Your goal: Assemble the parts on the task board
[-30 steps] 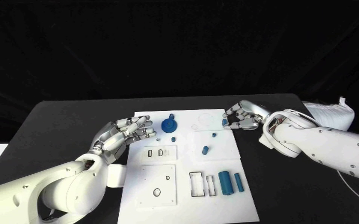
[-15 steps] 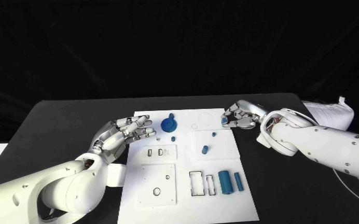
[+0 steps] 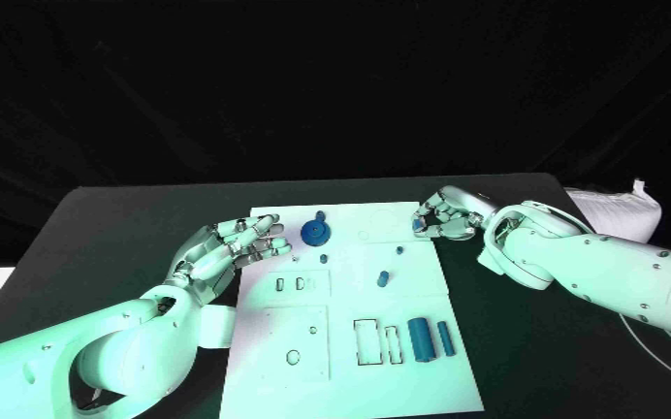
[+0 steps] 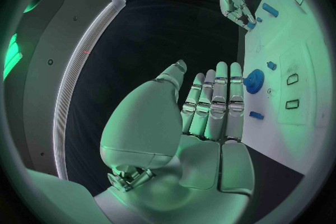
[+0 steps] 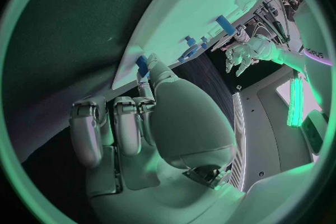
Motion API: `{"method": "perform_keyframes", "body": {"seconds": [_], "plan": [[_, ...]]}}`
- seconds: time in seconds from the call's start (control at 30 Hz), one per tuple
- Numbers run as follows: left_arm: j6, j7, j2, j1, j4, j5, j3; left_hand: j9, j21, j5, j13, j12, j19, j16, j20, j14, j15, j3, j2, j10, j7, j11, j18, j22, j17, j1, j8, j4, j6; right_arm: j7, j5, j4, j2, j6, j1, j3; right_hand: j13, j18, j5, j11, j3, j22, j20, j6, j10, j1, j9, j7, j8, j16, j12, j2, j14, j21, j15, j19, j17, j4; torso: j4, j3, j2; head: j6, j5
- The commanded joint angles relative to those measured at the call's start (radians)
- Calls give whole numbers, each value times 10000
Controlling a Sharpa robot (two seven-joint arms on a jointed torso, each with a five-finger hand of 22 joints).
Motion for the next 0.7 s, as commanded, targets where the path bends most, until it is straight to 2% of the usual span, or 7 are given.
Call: {"method": "perform_keyframes", "body": {"seconds": [0.03, 0.17, 0.4, 0.6, 0.7], "plan": [[186, 38, 6, 6, 23, -7, 7, -7, -47, -25, -10, -23, -14, -51, 65, 29, 62, -6, 72, -92, 15, -9, 127, -9, 13, 11, -51, -57, -56, -191, -498, -21, 26, 121, -31, -15, 2620, -142, -44, -95, 69, 2627, -80, 100, 1038, -30, 19, 14, 67, 41, 33, 112, 1060, 42, -83, 1047, 2635, -14, -1, 0, -1, -9, -8], [183, 33, 5, 6, 24, -7, 7, -7, -47, -25, -10, -23, -14, -51, 65, 29, 62, -6, 72, -92, 15, -9, 127, -9, 13, 11, -51, -57, -56, -304, -911, 19, 71, -50, -38, -15, 2620, -142, -16, -126, 146, 2627, -101, 180, 1038, -48, 22, -18, 69, 41, 33, 155, 1060, 42, -103, 1047, 2635, -38, -5, 1, -1, -8, -5], [176, 36, 10, 6, 24, -7, 7, -8, -49, -25, -10, -24, -14, -54, 65, 29, 63, -7, 72, -97, 19, -7, 127, -9, 13, 11, -53, -61, -61, -510, -1555, 177, 144, -644, -45, -14, 2620, -142, -21, -219, 418, 2627, -158, 417, 1038, -55, 46, -124, 113, 41, 33, 333, 1060, 42, -171, 1047, 2635, -100, 5, 1, -5, -23, -10], [173, 39, 3, 7, 3, -7, 7, -8, -50, -26, -11, -25, -13, -56, 65, 29, 64, -7, 71, -102, 22, -5, 127, -10, 14, 12, -54, -65, -66, -564, -1704, 496, 167, -1030, -43, 2, 2620, -142, 91, -299, 615, 2627, -224, 620, 1038, -168, 75, -216, 164, 41, 33, 396, 1060, 42, -241, 1047, 2635, -122, 7, -2, -8, -43, 22], [170, 47, -9, 7, -32, -7, 7, -8, -50, -26, -11, -25, -13, -56, 65, 29, 64, -7, 71, -102, 22, -5, 127, -10, 14, 12, -54, -65, -66, -657, -1720, 842, 160, -1208, -32, 33, 2620, -142, 112, -315, 650, 2627, -239, 650, 1038, -217, 79, -231, 167, 41, 33, 398, 1060, 42, -255, 1047, 2635, -114, 7, -11, -12, -62, 42]]}}
